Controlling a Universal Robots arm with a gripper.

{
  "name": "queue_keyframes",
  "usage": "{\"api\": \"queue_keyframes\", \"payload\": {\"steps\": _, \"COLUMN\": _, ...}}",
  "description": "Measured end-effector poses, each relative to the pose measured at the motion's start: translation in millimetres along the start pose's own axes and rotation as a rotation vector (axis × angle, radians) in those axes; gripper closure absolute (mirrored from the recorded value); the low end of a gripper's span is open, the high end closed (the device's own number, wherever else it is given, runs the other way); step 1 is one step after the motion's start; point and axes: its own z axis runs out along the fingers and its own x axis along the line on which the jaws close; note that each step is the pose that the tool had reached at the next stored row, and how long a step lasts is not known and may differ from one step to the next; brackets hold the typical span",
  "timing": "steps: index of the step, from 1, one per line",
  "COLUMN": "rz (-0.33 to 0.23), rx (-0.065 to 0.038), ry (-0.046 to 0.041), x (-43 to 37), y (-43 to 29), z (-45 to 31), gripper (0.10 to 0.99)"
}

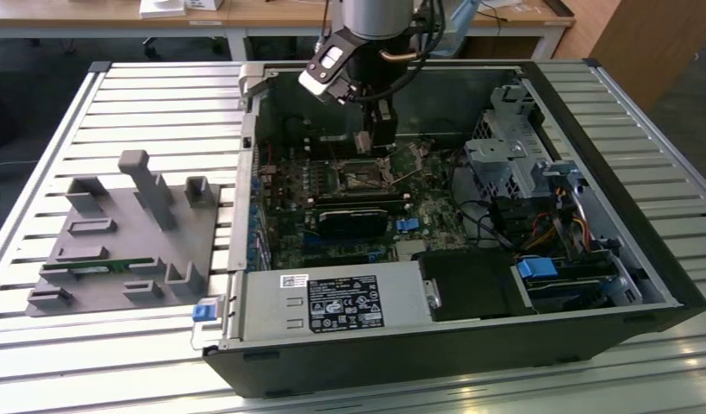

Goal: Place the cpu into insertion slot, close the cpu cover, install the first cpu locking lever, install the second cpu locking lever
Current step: 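Place the cpu into insertion slot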

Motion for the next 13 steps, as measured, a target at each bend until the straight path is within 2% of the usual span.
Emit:
{"api": "queue_keyframes", "payload": {"steps": 4, "rz": -0.005, "rx": 0.000, "ry": 0.0005, "x": 0.4, "y": -2.7, "z": 6.9, "gripper": 0.545}}
{"api": "queue_keyframes", "payload": {"steps": 9, "rz": -0.005, "rx": 0.000, "ry": 0.0003, "x": 1.0, "y": -3.2, "z": 10.7, "gripper": 0.545}}
{"api": "queue_keyframes", "payload": {"steps": 13, "rz": -0.005, "rx": 0.000, "ry": 0.0005, "x": 3.1, "y": -3.8, "z": 17.6, "gripper": 0.545}}
